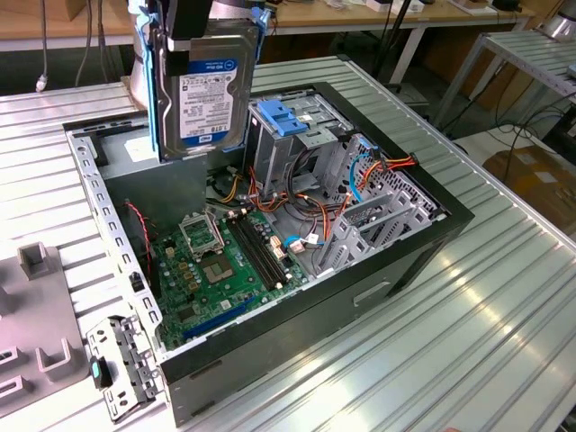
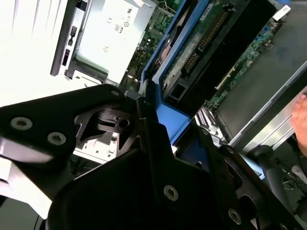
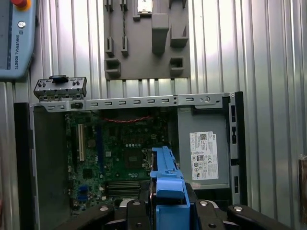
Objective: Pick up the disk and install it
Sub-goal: 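Insert the disk into the insertion slot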
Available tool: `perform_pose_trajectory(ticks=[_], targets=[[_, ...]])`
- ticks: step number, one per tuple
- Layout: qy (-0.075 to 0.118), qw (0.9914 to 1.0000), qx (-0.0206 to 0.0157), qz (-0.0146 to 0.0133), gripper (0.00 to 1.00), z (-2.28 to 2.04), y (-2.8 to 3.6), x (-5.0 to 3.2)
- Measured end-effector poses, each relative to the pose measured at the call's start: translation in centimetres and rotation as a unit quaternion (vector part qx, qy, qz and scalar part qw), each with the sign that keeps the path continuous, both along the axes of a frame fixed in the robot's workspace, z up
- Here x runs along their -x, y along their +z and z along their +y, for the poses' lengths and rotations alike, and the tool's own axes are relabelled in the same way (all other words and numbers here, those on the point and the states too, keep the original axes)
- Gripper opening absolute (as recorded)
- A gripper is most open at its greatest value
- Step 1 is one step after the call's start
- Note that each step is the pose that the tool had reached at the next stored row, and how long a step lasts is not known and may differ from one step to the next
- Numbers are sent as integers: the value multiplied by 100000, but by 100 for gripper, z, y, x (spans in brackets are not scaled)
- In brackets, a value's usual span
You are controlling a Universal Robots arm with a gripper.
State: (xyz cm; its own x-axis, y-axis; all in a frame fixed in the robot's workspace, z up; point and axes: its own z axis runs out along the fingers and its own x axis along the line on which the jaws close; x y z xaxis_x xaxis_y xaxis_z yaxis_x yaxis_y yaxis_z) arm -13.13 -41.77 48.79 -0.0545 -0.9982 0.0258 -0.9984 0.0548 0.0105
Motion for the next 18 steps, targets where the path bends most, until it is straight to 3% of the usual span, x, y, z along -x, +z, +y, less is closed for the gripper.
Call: perform_pose_trajectory(ticks=[9, 12, 16, 18], targets=[[2, 100000, 34, -1, 37, -306, -31, -35], [5, 100000, 23, -17, 37, -329, -41, -92], [1, 99997, 34, -718, 37, -345, -49, -162], [-3, 99997, 31, -740, 37, -347, -49, -161]])
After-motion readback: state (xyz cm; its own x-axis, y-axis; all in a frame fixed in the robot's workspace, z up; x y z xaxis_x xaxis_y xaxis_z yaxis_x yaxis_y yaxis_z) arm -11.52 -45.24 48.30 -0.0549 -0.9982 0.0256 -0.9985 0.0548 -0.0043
